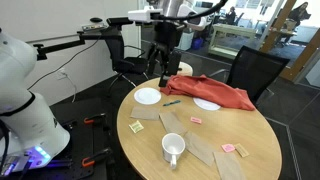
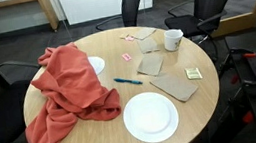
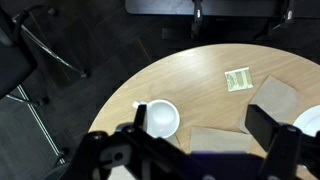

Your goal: Move the cup to the left, then pick the marker and put it in the cup

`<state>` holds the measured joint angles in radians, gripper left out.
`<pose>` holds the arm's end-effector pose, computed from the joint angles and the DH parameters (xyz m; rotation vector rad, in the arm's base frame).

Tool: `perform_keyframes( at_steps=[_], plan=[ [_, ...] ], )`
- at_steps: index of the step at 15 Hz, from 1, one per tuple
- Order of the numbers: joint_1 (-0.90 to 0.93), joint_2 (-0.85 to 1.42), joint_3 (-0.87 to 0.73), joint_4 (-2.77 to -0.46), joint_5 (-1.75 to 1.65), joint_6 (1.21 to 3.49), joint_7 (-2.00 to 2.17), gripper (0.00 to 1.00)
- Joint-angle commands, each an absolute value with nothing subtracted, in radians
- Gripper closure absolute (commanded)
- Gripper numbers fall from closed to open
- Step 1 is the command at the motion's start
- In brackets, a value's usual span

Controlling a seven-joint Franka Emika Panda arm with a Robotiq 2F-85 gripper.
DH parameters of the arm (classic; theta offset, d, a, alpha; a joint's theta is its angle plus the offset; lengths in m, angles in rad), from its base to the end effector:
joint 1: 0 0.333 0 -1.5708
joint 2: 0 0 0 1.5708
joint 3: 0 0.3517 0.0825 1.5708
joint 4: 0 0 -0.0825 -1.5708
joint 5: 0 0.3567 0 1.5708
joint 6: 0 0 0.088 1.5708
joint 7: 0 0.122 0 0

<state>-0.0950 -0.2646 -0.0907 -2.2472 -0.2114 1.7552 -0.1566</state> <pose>0.3955 -0.0989 0.4893 2.9791 0.0588 -0.3805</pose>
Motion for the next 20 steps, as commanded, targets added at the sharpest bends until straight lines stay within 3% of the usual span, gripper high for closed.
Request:
perform_keyframes(
  at_steps=[1,9,20],
  plan=[
    [-0.090,-0.264,-0.095,-2.246,-0.212,1.753,-0.156,0.00],
    [-0.088,-0.240,-0.105,-2.289,-0.198,1.845,-0.178,0.00],
    [-0.118,-0.207,-0.199,-2.536,-0.192,2.214,-0.404,0.00]
  ],
)
